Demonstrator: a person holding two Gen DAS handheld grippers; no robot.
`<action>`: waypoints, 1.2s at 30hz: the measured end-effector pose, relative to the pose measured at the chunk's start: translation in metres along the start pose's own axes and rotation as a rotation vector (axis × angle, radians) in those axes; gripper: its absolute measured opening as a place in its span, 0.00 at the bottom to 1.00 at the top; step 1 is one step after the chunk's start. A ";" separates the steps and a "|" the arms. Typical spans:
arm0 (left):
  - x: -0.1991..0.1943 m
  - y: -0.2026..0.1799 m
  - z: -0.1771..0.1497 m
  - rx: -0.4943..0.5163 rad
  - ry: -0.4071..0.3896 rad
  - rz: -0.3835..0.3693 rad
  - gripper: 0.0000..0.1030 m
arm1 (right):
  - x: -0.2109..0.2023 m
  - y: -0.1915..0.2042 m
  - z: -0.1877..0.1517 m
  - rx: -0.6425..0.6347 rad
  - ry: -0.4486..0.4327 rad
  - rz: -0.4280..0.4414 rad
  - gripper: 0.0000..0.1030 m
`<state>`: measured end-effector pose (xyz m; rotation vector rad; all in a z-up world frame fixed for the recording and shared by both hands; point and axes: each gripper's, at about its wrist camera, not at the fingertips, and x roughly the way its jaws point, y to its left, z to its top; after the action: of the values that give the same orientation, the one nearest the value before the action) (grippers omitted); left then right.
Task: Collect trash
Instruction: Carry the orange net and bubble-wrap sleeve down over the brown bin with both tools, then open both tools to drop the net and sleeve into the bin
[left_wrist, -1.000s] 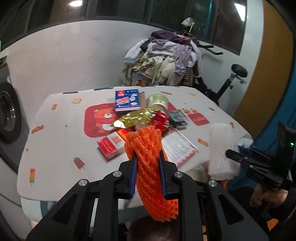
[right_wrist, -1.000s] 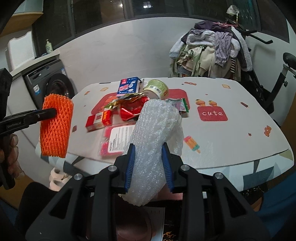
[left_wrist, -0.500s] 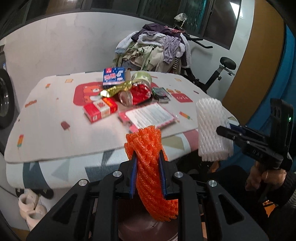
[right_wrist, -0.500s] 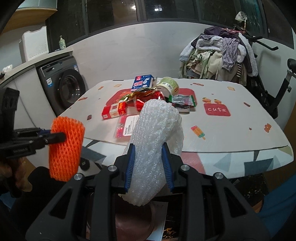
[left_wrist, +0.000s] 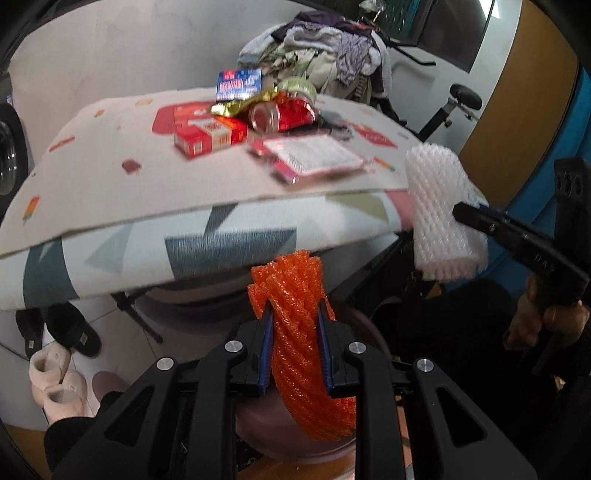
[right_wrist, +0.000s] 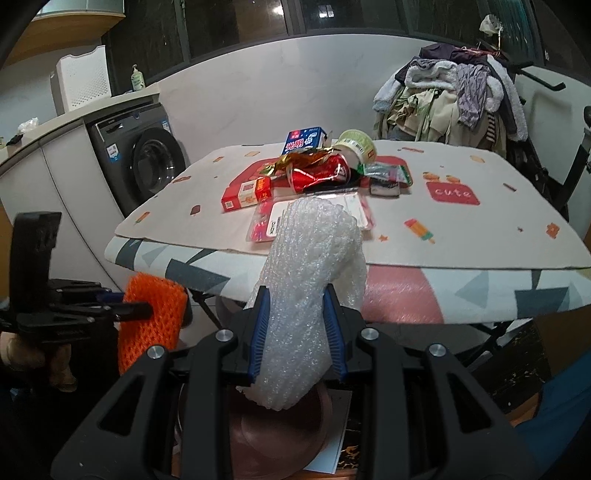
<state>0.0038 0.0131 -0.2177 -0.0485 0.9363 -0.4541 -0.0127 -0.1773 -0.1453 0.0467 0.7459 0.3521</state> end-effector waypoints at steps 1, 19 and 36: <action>0.003 0.002 -0.002 -0.009 0.011 -0.005 0.20 | 0.002 0.000 -0.002 -0.001 0.009 0.004 0.31; -0.003 0.009 -0.003 -0.050 -0.050 0.037 0.74 | 0.057 0.016 -0.027 -0.068 0.277 0.055 0.31; -0.013 0.017 -0.006 -0.088 -0.101 0.115 0.85 | 0.093 0.037 -0.050 -0.164 0.471 0.038 0.34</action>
<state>-0.0013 0.0345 -0.2153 -0.0966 0.8544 -0.3011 0.0062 -0.1156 -0.2371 -0.1828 1.1794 0.4668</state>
